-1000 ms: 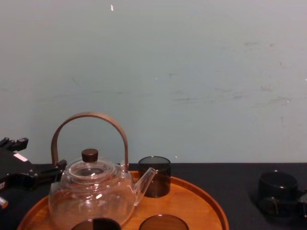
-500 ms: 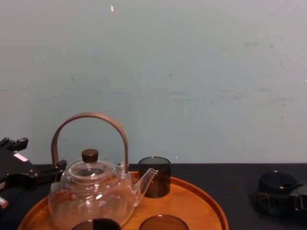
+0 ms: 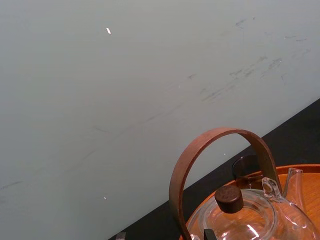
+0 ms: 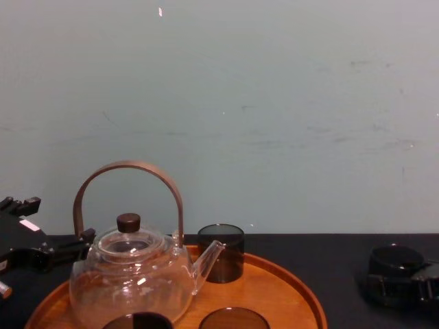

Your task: Pick up the glass from the table and place it on the tray.

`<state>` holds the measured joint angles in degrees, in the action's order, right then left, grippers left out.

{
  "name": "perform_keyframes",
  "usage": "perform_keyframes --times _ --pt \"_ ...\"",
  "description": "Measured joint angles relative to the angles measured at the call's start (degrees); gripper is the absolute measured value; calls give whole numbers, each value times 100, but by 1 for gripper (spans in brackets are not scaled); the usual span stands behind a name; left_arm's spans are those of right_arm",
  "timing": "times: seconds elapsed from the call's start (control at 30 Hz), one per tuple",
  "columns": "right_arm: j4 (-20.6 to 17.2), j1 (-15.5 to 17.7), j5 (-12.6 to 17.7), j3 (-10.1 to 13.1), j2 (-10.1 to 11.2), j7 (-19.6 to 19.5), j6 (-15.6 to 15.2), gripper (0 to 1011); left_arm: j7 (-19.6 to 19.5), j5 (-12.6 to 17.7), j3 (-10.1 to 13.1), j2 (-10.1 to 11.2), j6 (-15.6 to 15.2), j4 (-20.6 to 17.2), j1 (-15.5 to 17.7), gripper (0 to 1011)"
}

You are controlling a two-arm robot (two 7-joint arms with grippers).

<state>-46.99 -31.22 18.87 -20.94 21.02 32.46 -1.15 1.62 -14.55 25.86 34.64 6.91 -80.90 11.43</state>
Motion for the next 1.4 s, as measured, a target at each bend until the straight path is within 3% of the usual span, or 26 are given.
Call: perform_keyframes --times 0.13,1.03,1.13,1.4 --pt "-7 5 5 3 2 -3 -1 905 0 0 0 0 0 0 0 1010" --pt "-117 113 13 72 29 54 26 906 0 0 0 0 0 0 0 1010" --pt "-212 144 -5 67 46 42 -7 906 0 0 0 0 0 0 0 1010" --pt "-895 340 -38 1 149 -2 -201 906 0 0 0 0 0 0 0 1010"
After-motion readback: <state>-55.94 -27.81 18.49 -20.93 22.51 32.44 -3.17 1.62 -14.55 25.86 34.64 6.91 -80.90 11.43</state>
